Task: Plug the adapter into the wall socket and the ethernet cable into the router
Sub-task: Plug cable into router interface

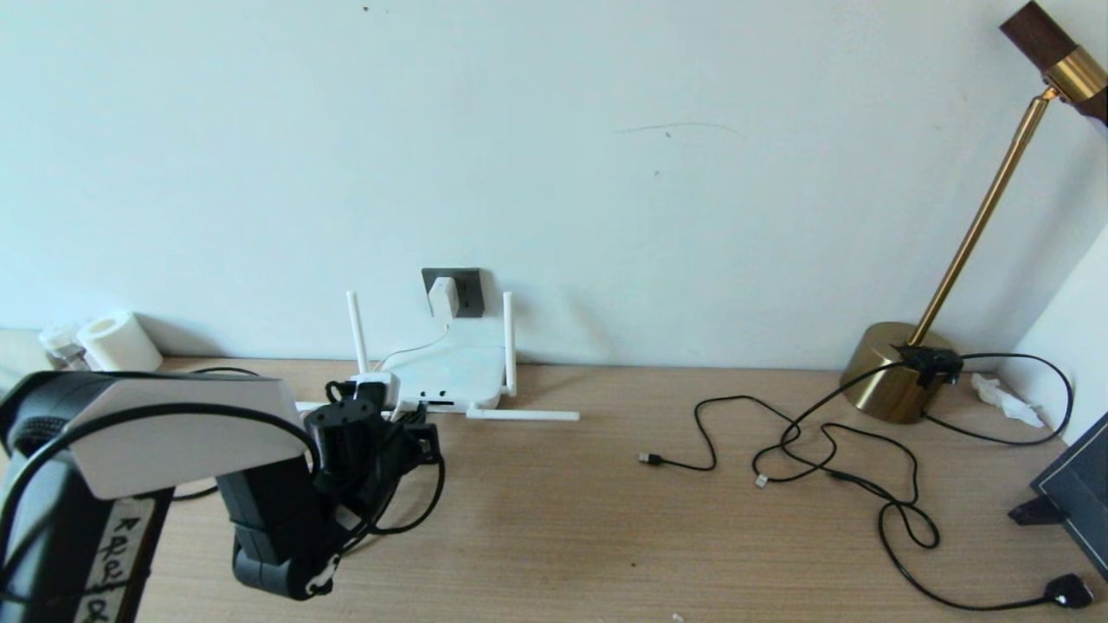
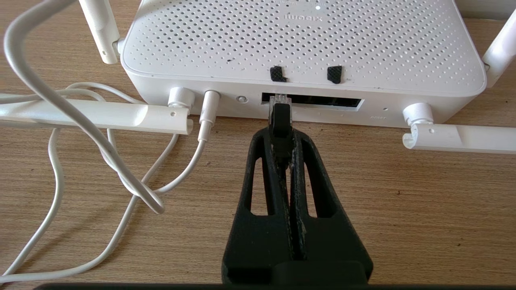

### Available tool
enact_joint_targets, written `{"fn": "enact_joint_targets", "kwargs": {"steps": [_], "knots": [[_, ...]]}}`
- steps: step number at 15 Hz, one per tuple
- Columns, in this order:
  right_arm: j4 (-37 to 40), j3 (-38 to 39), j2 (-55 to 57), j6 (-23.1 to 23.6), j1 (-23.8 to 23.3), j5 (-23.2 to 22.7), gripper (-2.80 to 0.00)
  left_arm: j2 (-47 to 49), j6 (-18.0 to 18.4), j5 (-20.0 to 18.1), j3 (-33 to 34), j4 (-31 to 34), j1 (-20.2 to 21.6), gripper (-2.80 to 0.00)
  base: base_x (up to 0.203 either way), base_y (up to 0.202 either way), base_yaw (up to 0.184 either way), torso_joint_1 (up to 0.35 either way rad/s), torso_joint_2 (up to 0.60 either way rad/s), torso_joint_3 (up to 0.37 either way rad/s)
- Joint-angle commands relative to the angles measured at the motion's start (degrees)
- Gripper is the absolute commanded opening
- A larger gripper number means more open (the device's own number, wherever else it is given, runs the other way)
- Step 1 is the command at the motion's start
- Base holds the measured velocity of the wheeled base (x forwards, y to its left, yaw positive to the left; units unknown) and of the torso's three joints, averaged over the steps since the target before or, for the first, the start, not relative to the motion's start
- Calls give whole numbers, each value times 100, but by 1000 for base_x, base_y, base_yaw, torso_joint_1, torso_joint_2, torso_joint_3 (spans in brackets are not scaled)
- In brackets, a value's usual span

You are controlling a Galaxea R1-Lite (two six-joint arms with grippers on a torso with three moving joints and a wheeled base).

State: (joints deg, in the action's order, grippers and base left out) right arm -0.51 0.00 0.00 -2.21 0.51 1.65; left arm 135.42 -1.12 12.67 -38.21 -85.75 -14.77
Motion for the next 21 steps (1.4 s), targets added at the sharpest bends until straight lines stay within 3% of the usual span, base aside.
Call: {"fn": "enact_joint_targets", "kwargs": {"steps": [1, 21], "knots": [[-2, 0, 2, 1, 2, 2, 0, -14, -2, 8, 6, -47, 10, -280, 0, 0, 0, 0, 0, 0], [-2, 0, 4, 1, 2, 2, 0, 28, -2, 8, -73, -47, 12, -280, 0, 0, 0, 0, 0, 0]]}}
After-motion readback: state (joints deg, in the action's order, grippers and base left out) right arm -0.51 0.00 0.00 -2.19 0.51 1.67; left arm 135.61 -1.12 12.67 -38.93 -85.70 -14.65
